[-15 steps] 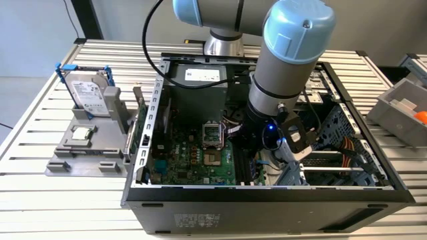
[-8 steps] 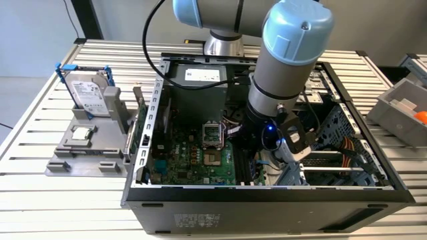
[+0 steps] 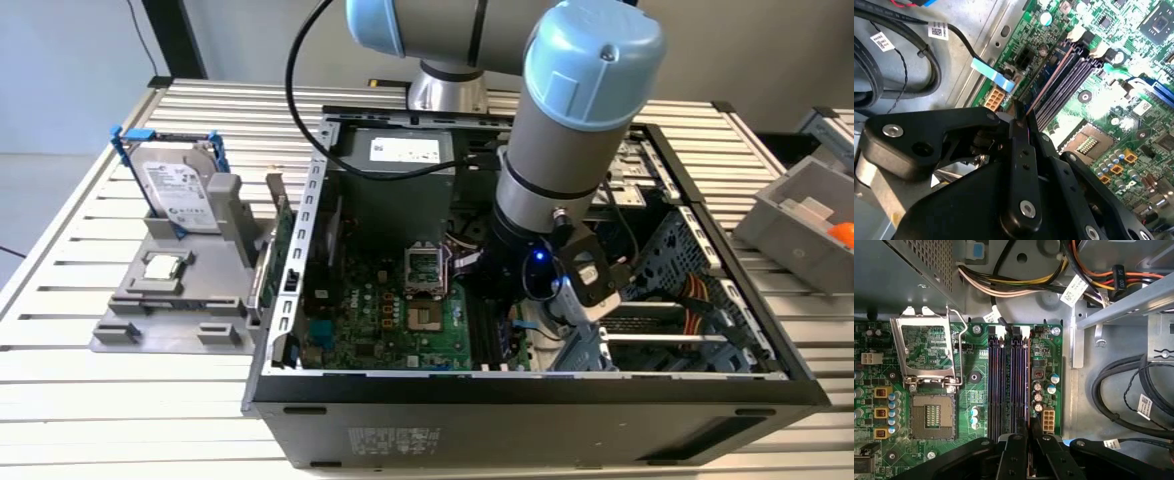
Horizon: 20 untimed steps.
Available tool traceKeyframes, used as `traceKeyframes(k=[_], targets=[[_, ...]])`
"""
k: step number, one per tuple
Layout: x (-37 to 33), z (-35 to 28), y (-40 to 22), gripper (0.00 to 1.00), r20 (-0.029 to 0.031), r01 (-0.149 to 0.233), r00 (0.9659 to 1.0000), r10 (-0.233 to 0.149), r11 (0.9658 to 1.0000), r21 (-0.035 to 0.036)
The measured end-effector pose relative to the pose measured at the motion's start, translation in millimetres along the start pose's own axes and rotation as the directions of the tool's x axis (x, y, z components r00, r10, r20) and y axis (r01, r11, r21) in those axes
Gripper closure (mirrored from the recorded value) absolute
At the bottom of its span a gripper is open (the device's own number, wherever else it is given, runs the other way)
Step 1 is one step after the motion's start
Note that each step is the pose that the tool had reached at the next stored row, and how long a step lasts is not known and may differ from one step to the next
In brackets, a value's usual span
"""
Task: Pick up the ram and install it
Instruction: 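Insert the ram into the slot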
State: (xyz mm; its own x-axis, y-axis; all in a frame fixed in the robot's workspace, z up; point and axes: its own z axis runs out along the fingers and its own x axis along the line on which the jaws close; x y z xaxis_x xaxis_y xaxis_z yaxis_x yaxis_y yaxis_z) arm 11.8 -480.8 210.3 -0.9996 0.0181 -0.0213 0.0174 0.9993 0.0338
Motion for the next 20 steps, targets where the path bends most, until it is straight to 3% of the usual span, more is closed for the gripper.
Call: traceKeyframes(k=[13, 16, 20], targets=[[-0.3, -0.4, -1.8, 1.00, -0.0043, 0.000, 1.0000, 0.000, 1.0000, 0.0028], [-0.4, -2.7, -1.8, 1.00, -0.0052, 0.000, 1.0000, 0.000, 1.0000, 0.0027], [-0.8, -10.4, -1.5, 1.00, -0.0070, 0.000, 1.0000, 0.000, 1.0000, 0.0029]])
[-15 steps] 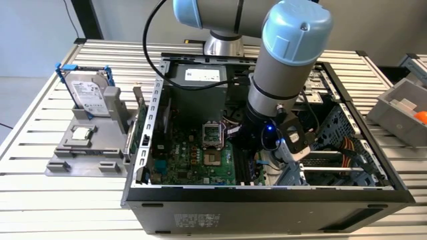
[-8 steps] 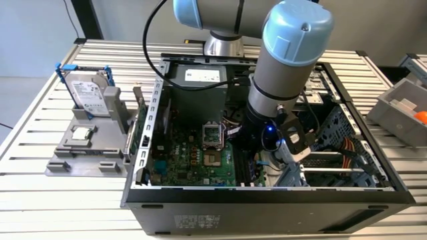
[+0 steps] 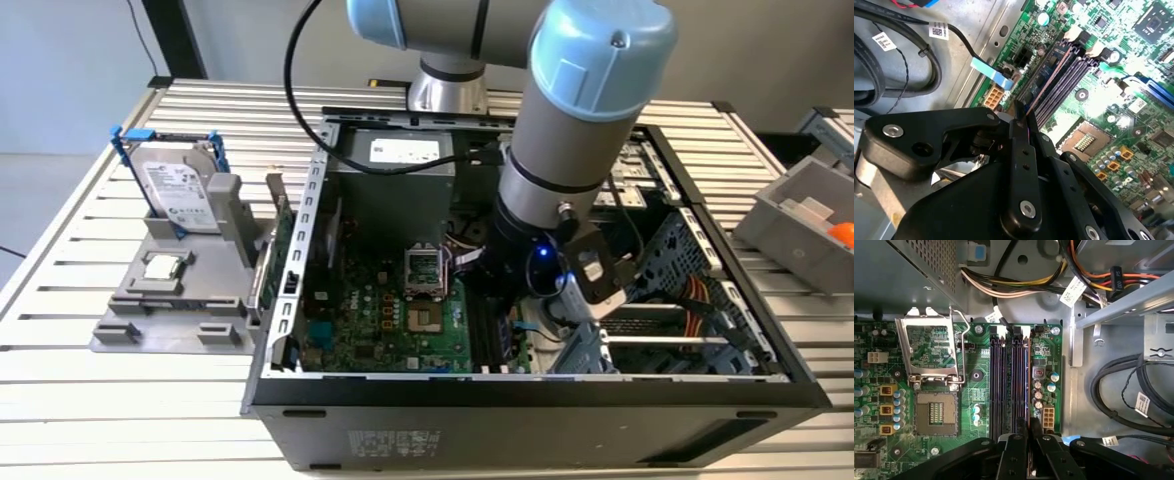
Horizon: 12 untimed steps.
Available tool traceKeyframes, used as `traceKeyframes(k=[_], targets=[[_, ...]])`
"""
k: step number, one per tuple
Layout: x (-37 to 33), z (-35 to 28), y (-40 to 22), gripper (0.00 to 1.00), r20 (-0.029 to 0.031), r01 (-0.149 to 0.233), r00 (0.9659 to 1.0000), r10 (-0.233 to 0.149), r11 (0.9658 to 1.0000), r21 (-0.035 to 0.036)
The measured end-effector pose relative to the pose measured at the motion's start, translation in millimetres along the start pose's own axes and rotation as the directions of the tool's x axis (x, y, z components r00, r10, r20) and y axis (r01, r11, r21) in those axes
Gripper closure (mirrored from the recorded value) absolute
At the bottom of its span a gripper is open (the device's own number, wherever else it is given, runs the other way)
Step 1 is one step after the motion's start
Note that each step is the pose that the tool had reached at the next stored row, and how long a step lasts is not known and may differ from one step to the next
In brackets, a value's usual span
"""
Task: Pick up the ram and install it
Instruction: 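Insert the ram into the slot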
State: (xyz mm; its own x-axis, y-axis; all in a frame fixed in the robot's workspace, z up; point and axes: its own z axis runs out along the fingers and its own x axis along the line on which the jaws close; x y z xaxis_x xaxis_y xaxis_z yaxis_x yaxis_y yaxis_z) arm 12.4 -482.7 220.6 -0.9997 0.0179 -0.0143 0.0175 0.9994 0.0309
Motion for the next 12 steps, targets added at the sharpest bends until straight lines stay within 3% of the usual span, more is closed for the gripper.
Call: traceKeyframes(k=[5, 8, 10, 12], targets=[[-0.1, -1.8, -0.4, 1.00, -0.0003, 0.002, 1.0000, -0.002, 1.0000, 0.0005], [-0.2, -1.8, -0.7, 1.00, -0.0002, 0.003, 1.0000, -0.003, 1.0000, 0.0053], [-0.1, -1.8, -0.8, 1.00, -0.0001, 0.005, 1.0000, -0.005, 0.9998, 0.0201], [-0.1, -1.8, -0.8, 1.00, -0.0005, 0.006, 1.0000, -0.006, 0.9992, 0.0401]])
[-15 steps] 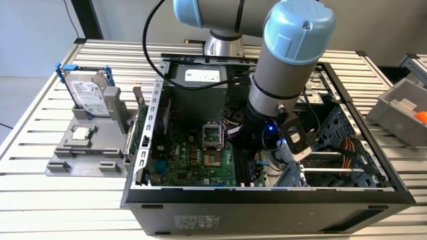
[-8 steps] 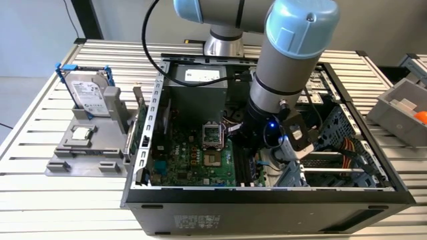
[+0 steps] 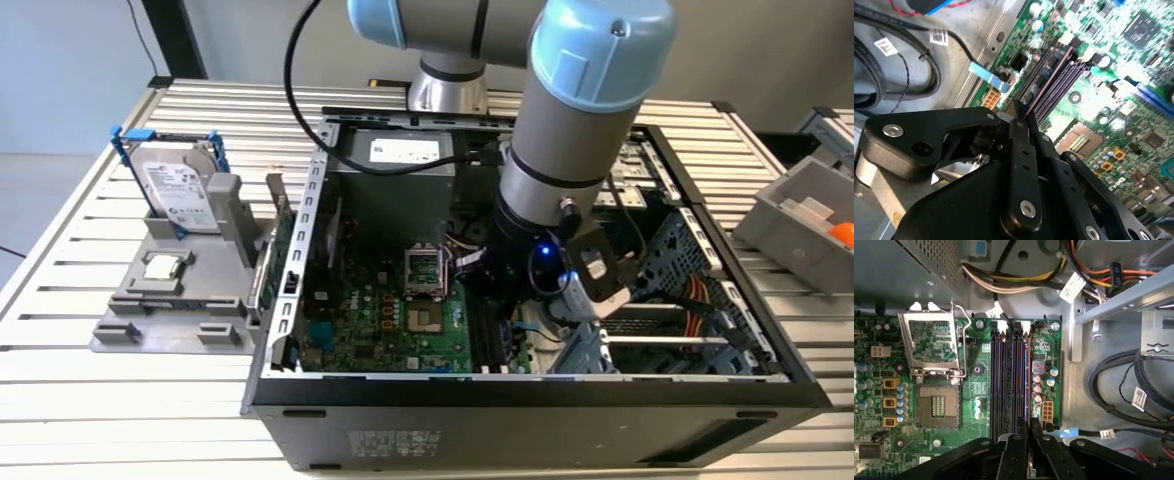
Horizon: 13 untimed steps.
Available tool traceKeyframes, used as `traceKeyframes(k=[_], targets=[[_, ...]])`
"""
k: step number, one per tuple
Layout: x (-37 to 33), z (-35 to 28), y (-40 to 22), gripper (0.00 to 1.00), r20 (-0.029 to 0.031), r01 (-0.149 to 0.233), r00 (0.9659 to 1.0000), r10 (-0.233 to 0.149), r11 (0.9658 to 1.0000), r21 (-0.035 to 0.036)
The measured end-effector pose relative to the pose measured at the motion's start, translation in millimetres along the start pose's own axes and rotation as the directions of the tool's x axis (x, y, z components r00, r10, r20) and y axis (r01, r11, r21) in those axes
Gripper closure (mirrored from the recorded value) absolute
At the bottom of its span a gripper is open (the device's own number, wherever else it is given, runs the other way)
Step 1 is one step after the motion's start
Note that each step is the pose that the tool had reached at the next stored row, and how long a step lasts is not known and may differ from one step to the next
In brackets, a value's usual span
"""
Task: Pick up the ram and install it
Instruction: 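Insert the ram into the slot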
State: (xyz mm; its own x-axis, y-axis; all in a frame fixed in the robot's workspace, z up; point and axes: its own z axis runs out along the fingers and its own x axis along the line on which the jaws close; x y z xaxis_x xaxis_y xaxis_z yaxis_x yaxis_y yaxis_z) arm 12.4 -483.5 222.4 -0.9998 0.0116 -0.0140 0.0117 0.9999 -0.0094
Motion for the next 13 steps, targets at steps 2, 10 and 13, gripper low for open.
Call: traceKeyframes(k=[2, 10, 13], targets=[[0.0, 0.3, 0.1, 1.00, -0.0001, 0.000, 1.0000, 0.000, 1.0000, 0.0028], [0.2, 4.4, 5.1, 1.00, -0.0001, 0.000, 1.0000, 0.000, 0.9999, 0.0115], [0.2, 6.0, 6.7, 1.00, 0.0000, 0.000, 1.0000, 0.000, 0.9999, 0.0166]])
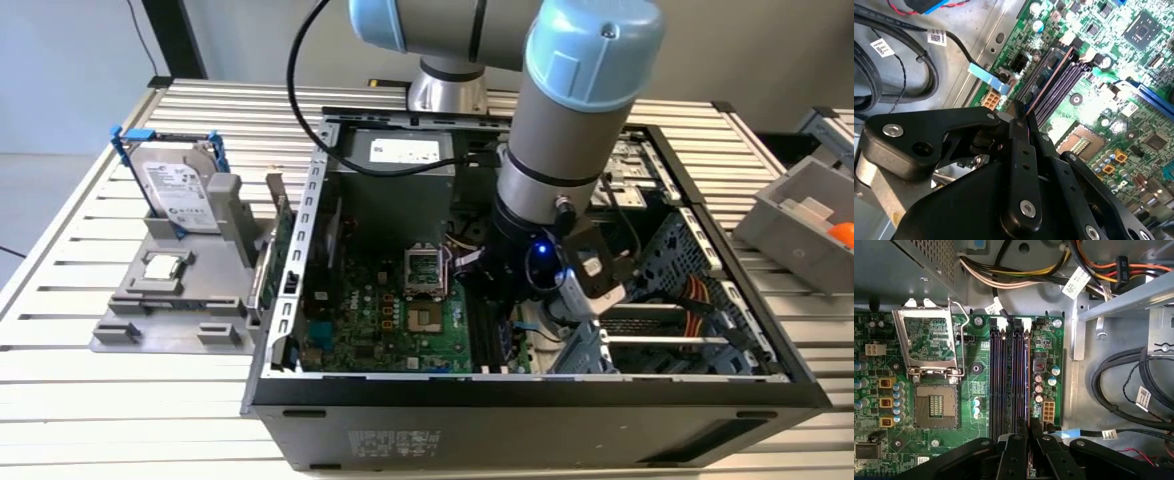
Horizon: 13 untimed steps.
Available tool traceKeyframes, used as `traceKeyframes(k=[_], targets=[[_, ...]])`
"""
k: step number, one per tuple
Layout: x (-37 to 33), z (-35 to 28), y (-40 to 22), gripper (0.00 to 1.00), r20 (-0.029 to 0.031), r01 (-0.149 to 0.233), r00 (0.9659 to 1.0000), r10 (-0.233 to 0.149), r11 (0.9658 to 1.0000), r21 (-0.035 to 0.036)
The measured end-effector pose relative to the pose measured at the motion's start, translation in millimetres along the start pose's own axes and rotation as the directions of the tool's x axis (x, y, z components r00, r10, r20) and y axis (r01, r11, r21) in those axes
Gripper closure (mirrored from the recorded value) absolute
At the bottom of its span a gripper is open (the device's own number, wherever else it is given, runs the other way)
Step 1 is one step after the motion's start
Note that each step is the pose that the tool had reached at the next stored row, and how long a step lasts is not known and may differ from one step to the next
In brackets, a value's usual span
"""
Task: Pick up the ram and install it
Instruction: 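Insert the ram into the slot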
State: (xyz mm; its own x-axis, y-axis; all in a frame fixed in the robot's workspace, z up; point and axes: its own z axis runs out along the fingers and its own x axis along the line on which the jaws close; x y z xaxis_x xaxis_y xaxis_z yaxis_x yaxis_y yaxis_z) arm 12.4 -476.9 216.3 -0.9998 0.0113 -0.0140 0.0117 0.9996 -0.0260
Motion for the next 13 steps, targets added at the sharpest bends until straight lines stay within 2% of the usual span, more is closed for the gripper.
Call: traceKeyframes(k=[6, 13], targets=[[-3.2, 0.7, 1.6, 1.00, -0.0005, -0.003, 1.0000, 0.003, 1.0000, 0.0016], [-3.6, 1.1, 1.8, 1.00, -0.0016, -0.006, 1.0000, 0.006, 1.0000, 0.0016]])
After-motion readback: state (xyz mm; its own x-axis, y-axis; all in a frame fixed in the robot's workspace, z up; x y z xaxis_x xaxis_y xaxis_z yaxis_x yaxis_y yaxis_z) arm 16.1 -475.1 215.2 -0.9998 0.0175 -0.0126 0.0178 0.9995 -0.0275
